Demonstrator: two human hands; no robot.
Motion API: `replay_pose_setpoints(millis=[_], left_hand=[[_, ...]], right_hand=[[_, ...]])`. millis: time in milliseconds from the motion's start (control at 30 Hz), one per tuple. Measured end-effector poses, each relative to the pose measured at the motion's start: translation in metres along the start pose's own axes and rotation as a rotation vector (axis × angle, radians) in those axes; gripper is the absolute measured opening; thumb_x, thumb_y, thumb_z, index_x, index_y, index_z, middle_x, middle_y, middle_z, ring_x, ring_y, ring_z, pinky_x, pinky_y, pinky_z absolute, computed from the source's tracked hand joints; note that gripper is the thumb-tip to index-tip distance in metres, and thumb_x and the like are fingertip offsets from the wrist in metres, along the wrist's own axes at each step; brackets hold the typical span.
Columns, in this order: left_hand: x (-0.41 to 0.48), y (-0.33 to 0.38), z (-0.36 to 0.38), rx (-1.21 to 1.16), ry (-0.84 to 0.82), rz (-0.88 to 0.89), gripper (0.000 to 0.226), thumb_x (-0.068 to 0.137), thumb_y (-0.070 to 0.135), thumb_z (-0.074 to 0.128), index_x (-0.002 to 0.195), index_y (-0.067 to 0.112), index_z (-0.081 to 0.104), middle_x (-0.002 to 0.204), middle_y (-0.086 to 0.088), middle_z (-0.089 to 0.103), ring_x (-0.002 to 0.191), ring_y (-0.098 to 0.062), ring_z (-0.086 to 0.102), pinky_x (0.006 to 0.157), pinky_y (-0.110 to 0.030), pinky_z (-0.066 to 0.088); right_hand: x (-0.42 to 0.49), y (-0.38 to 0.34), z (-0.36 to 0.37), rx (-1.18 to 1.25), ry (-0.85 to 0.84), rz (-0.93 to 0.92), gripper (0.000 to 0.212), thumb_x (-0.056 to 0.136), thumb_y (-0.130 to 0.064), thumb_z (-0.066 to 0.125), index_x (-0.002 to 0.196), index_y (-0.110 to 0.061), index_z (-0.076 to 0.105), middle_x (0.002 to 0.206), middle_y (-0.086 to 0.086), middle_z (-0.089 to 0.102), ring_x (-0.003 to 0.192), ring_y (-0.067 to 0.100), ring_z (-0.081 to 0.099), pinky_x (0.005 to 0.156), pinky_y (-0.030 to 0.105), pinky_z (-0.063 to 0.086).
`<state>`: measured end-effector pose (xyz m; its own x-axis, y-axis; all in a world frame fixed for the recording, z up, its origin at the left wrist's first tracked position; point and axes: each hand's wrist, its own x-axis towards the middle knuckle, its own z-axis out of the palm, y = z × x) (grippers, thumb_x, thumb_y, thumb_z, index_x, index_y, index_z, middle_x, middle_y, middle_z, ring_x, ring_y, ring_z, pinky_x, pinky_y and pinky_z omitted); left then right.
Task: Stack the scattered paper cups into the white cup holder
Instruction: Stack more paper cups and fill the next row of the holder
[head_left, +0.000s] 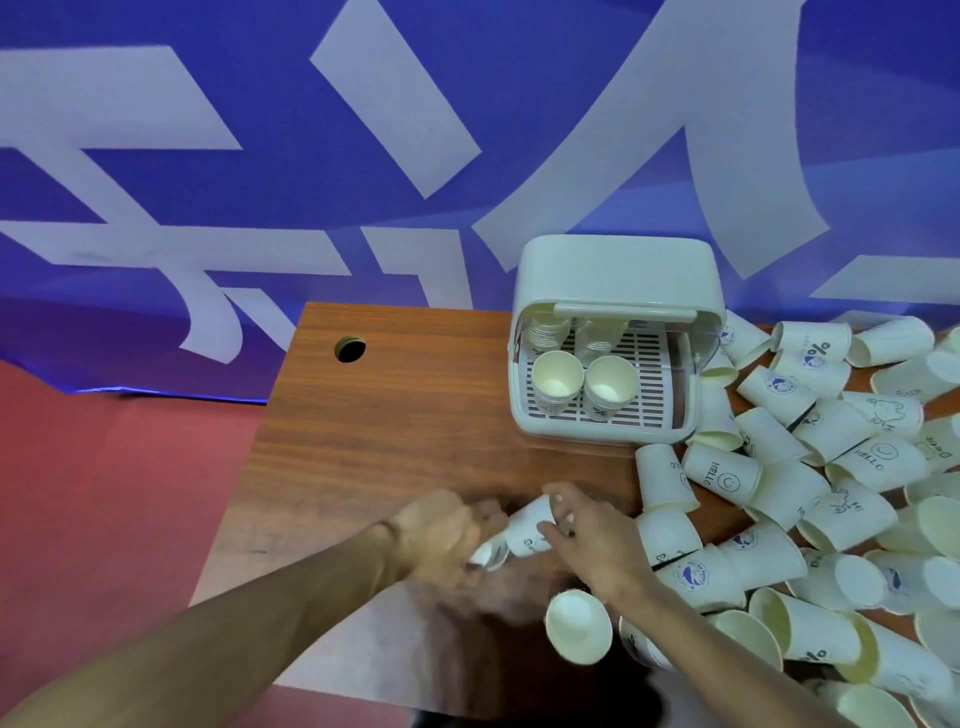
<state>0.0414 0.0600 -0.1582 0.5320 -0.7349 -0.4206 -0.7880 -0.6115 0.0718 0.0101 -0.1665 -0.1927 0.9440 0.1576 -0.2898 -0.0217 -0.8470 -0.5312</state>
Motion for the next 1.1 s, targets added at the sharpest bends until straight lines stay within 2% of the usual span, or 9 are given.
replay_pose_setpoints(millis=[133,233,333,433,500,667,800,933,1100], left_hand=[[0.000,-0.019,0.007,-0.125,0.253,-0.196,0.045,0.074,0.043,0.058,0.105,0.012,0.050,0.107,-0.004,0.054,0.068,-0.027,0.060,0.049,-0.034,0.047],[0.005,-0.016,0.025,-0.171,0.268,-0.323,0.054,0.072,0.050,0.062,0.106,0.010,0.050,0.107,-0.004,0.053,0.064,-0.028,0.061,0.045,-0.033,0.045],[0.013,-0.009,0.036,-0.211,0.212,-0.415,0.069,0.078,0.068,0.053,0.117,0.010,0.049,0.122,-0.003,0.052,0.070,-0.029,0.063,0.051,-0.034,0.045],[0.027,-0.010,0.036,-0.248,0.203,-0.517,0.058,0.091,0.049,0.050,0.137,0.018,0.033,0.152,-0.002,0.026,0.085,-0.029,0.065,0.054,-0.032,0.048],[0.035,-0.011,0.034,-0.218,0.140,-0.489,0.053,0.093,0.039,0.047,0.141,0.025,0.031,0.152,0.002,0.024,0.094,-0.027,0.064,0.060,-0.032,0.050],[0.043,-0.017,0.020,-0.164,0.150,-0.377,0.026,0.092,0.042,0.043,0.108,0.025,0.055,0.116,0.007,0.058,0.099,-0.020,0.059,0.066,-0.033,0.044],[0.049,-0.021,0.011,-0.157,0.238,-0.301,0.026,0.091,0.045,0.045,0.096,0.024,0.059,0.098,0.003,0.065,0.087,-0.025,0.064,0.055,-0.033,0.037],[0.054,-0.019,0.010,-0.049,0.157,-0.251,0.027,0.095,0.044,0.042,0.101,0.024,0.061,0.099,0.003,0.064,0.088,-0.025,0.063,0.054,-0.032,0.034],[0.054,-0.026,-0.014,-0.084,0.460,-0.097,0.018,0.094,0.032,0.051,0.084,0.022,0.061,0.080,0.003,0.063,0.069,-0.025,0.061,0.046,-0.034,0.044]], right_hand=[[0.009,-0.002,-0.019,-0.187,0.206,-0.202,0.042,0.088,-0.038,0.063,0.128,-0.033,0.052,0.088,-0.011,0.069,0.076,0.015,0.068,0.057,0.031,0.048],[0.015,0.005,-0.031,-0.419,0.309,-0.353,0.053,0.072,-0.019,0.080,0.122,-0.021,0.064,0.077,-0.005,0.070,0.068,0.018,0.066,0.044,0.029,0.043],[0.019,0.014,-0.034,-0.620,0.140,-0.408,0.073,0.062,-0.001,0.074,0.131,-0.016,0.057,0.079,-0.001,0.068,0.073,0.022,0.064,0.042,0.031,0.043],[0.021,0.023,-0.027,-0.602,0.029,-0.409,0.076,0.070,0.003,0.062,0.140,-0.019,0.046,0.096,-0.001,0.068,0.091,0.024,0.064,0.051,0.033,0.040],[0.018,0.024,-0.024,-0.584,0.051,-0.388,0.065,0.069,-0.002,0.068,0.130,-0.023,0.057,0.092,-0.007,0.069,0.087,0.019,0.065,0.048,0.030,0.040],[0.019,0.026,-0.023,-0.556,0.095,-0.336,0.027,0.060,-0.014,0.083,0.076,-0.029,0.069,0.071,-0.011,0.062,0.069,0.013,0.063,0.039,0.028,0.040],[0.025,0.025,-0.025,-0.432,0.112,-0.236,0.007,0.081,-0.024,0.070,0.084,-0.030,0.070,0.082,-0.012,0.066,0.080,0.012,0.063,0.050,0.032,0.047],[0.027,0.028,-0.027,-0.385,0.060,-0.204,0.015,0.091,-0.027,0.055,0.097,-0.029,0.069,0.095,-0.011,0.067,0.091,0.014,0.063,0.062,0.032,0.048],[0.023,0.032,-0.048,-0.272,0.301,-0.279,0.002,0.082,-0.030,0.065,0.080,-0.030,0.064,0.078,-0.012,0.062,0.074,0.009,0.060,0.052,0.023,0.026]])
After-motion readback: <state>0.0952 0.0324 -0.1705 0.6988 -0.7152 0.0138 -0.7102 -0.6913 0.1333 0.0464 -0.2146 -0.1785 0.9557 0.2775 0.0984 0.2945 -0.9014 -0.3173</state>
